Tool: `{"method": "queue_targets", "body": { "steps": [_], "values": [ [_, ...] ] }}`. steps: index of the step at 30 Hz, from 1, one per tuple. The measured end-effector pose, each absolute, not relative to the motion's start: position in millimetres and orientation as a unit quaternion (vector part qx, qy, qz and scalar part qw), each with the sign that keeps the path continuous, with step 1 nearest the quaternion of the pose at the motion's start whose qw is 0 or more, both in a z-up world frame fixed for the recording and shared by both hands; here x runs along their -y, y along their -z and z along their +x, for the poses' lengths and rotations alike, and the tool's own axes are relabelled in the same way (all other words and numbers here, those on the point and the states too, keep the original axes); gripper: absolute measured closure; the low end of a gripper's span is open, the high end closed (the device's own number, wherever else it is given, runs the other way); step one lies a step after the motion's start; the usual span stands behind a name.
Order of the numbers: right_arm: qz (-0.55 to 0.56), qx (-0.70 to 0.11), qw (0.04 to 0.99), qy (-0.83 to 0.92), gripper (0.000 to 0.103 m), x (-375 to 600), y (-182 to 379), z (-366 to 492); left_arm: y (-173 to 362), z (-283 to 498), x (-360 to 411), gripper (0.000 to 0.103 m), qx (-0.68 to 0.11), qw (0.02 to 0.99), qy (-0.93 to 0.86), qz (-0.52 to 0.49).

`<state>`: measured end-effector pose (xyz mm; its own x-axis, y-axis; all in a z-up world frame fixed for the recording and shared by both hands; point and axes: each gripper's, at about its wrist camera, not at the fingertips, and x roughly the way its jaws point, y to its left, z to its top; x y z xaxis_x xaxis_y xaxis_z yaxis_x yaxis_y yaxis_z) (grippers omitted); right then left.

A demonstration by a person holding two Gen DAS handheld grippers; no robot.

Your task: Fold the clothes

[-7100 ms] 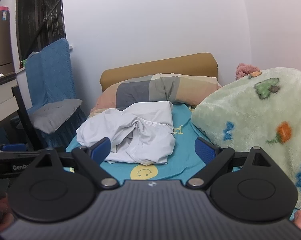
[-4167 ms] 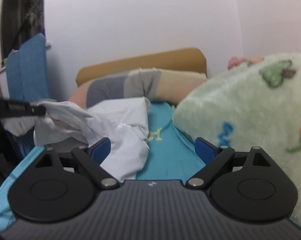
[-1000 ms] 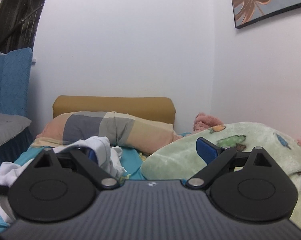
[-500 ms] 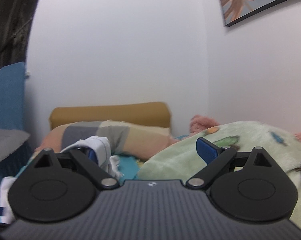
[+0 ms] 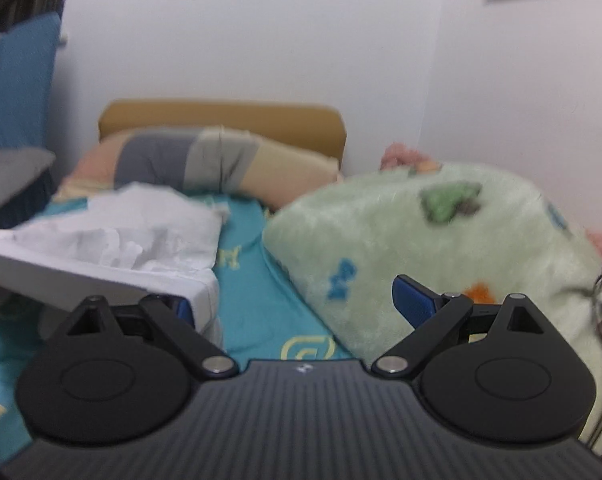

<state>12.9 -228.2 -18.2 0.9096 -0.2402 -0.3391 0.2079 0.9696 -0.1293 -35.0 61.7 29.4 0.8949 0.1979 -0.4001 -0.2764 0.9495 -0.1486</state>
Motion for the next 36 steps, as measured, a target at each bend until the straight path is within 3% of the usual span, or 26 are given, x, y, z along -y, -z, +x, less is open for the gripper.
{"method": "queue_targets", "body": {
  "steps": [6, 16, 23, 30, 36],
  "values": [
    [-0.102, -0.048, 0.987, 0.119, 0.008, 207, -82, -37, -118, -71, -72, 0.020, -0.106, 0.982, -0.136, -0.074],
    [-0.109, 0.100, 0.982, 0.115, 0.008, 191, -304, -116, -337, -142, -85, 0.020, 0.032, 0.993, -0.102, -0.056],
    [-0.098, 0.149, 0.977, 0.120, 0.000, 204, -409, -168, -442, -170, -84, 0.019, 0.075, 0.994, -0.064, -0.057],
    [-0.126, 0.134, 0.975, 0.129, 0.000, 203, -430, -148, -455, -126, -85, 0.018, 0.048, 0.994, -0.044, -0.086],
    [-0.147, 0.043, 0.981, 0.117, 0.000, 210, -380, -64, -388, -6, -90, 0.017, -0.030, 0.996, -0.028, -0.083]
  ]
}}
